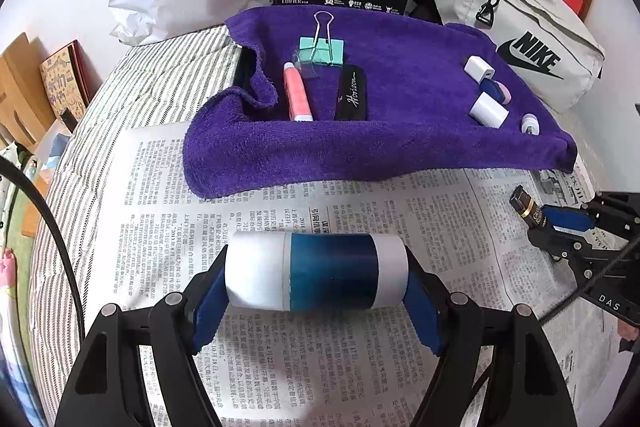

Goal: Organize rigid objects
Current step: 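Carry the white-and-blue cylinder and the Grand Reserve bottle onto the purple towel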

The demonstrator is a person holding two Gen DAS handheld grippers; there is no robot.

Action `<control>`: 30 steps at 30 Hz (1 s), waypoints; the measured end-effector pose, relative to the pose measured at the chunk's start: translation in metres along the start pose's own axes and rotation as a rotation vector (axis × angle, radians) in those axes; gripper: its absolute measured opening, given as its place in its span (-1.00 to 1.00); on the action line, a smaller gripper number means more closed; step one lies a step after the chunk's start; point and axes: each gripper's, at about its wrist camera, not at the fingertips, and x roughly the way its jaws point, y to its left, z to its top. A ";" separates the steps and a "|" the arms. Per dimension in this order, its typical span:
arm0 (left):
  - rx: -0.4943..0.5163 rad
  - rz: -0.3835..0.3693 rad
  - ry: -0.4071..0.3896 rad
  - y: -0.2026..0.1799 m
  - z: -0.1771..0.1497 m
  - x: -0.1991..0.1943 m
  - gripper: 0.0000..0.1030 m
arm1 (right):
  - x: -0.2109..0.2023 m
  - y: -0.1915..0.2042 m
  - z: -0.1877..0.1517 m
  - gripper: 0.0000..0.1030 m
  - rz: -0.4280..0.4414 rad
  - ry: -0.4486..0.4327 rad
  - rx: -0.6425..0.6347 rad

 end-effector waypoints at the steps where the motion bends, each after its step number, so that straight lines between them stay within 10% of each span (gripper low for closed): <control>1: 0.000 0.005 0.006 -0.001 0.000 0.002 0.45 | 0.000 -0.001 0.001 -0.53 0.005 0.001 0.003; 30: 0.001 -0.039 -0.025 -0.013 -0.002 -0.022 0.45 | -0.019 -0.022 -0.017 -0.55 0.077 -0.013 0.144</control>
